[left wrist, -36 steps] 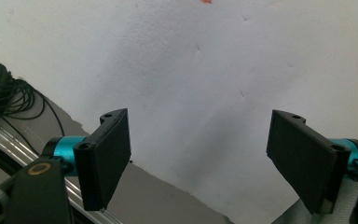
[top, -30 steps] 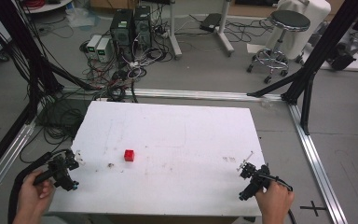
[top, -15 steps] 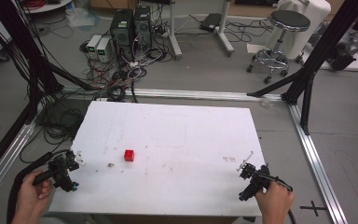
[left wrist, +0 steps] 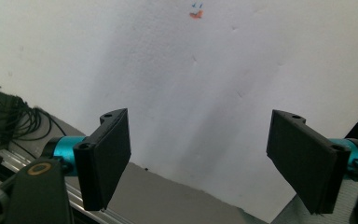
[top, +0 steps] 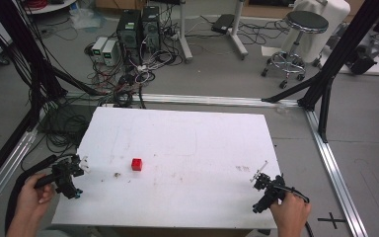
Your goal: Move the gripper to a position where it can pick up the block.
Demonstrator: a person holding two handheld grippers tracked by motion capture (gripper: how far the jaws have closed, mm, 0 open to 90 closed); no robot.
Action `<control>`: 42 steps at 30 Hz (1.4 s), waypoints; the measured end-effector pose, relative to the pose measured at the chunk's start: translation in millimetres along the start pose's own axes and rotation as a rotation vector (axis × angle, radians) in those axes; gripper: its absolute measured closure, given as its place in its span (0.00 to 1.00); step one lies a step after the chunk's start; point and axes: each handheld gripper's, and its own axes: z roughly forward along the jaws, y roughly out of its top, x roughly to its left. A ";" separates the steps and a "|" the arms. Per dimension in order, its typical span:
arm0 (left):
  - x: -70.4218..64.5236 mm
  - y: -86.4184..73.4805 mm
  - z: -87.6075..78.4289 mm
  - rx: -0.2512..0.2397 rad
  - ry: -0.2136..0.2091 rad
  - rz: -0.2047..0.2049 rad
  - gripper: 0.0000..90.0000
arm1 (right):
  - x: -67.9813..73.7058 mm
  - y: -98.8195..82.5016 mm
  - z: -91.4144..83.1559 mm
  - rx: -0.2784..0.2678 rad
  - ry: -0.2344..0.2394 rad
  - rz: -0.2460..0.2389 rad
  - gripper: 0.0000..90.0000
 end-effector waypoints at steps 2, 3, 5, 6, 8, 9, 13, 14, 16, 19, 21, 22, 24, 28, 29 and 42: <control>2.2 3.0 0.9 0.002 -0.011 0.023 0.24 | 0.0 0.3 -0.4 0.001 0.001 -0.006 0.03; 2.2 3.0 0.9 0.002 -0.011 0.023 0.24 | 0.0 0.3 -0.4 0.001 0.001 -0.006 0.03; 6.6 10.3 1.7 0.005 -0.017 0.049 0.24 | -0.5 0.0 -0.9 -0.001 0.003 -0.011 0.03; 7.8 12.2 1.6 0.005 -0.019 0.058 0.24 | -0.4 -0.1 -0.8 0.000 0.004 -0.009 0.03; 11.1 18.6 0.9 0.017 -0.027 0.077 0.24 | -0.5 -0.2 -0.8 0.000 0.004 -0.010 0.03; 11.1 18.6 0.9 0.017 -0.027 0.077 0.24 | -0.1 -0.1 -0.5 0.001 0.004 -0.006 0.03; 15.2 30.3 -1.1 0.017 -0.031 0.103 0.24 | -0.3 0.3 0.7 0.005 0.007 -0.010 0.03; 16.8 35.7 -2.3 0.017 -0.030 0.124 0.24 | -0.2 0.4 0.7 0.009 0.007 -0.012 0.03; 18.5 40.3 -3.4 0.016 -0.039 0.140 0.24 | 0.1 0.5 1.0 0.009 0.007 -0.010 0.03; 20.0 45.4 -4.5 0.009 -0.042 0.159 0.24 | -0.8 -0.5 1.8 0.001 0.010 -0.010 0.03; 21.2 51.4 -5.9 0.000 -0.049 0.183 0.24 | -1.0 -1.2 2.7 0.007 0.012 -0.007 0.03; 22.8 56.9 -6.9 0.002 -0.056 0.211 0.24 | -1.2 -1.6 3.4 0.005 0.013 -0.008 0.03; 23.8 61.5 -6.9 -0.004 -0.058 0.223 0.24 | -1.5 -2.0 3.6 0.004 0.014 -0.007 0.03; 25.7 72.6 -7.8 -0.003 -0.057 0.252 0.24 | -2.1 -2.3 2.4 0.004 0.011 -0.005 0.03; 25.7 76.2 -7.4 -0.006 -0.061 0.262 0.24 | -2.1 -2.2 2.1 0.004 0.011 -0.005 0.03; 32.9 111.5 -3.6 -0.008 -0.085 0.368 0.24 | 1.1 2.5 3.7 0.009 0.015 -0.017 0.03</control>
